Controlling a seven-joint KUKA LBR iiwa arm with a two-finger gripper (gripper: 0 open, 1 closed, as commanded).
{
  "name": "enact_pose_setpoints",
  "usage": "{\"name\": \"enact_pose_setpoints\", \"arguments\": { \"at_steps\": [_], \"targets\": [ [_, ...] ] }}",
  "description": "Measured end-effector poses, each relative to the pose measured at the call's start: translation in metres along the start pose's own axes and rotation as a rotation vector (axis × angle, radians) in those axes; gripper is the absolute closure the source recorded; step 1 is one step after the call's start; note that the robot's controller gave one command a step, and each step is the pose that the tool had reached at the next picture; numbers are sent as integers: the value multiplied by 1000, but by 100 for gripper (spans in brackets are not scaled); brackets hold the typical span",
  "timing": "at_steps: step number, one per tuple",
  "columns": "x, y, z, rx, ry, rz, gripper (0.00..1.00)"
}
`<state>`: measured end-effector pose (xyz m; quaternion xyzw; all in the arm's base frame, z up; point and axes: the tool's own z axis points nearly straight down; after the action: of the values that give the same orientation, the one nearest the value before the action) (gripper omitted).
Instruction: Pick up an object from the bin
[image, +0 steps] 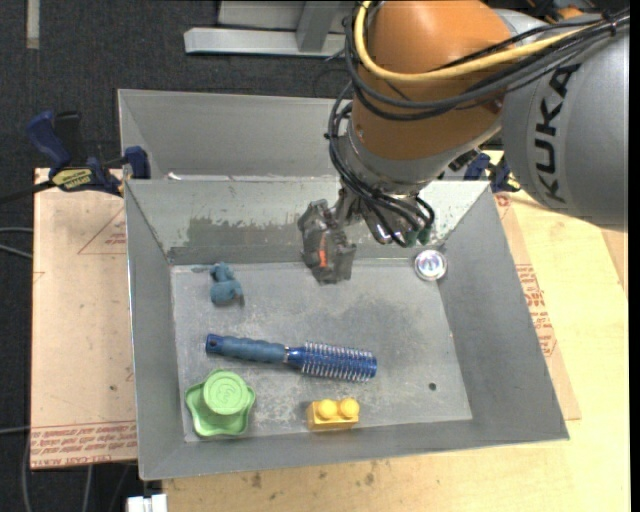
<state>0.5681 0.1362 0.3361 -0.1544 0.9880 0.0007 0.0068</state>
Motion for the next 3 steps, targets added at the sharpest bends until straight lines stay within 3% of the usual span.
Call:
{"name": "enact_pose_setpoints", "arguments": {
  "at_steps": [1,2,3],
  "targets": [
    [-26,33,126,-1,19,203,100],
    [-27,32,122,0,13,207,0],
    [17,48,25,-2,5,-39,0]
  ]
}}
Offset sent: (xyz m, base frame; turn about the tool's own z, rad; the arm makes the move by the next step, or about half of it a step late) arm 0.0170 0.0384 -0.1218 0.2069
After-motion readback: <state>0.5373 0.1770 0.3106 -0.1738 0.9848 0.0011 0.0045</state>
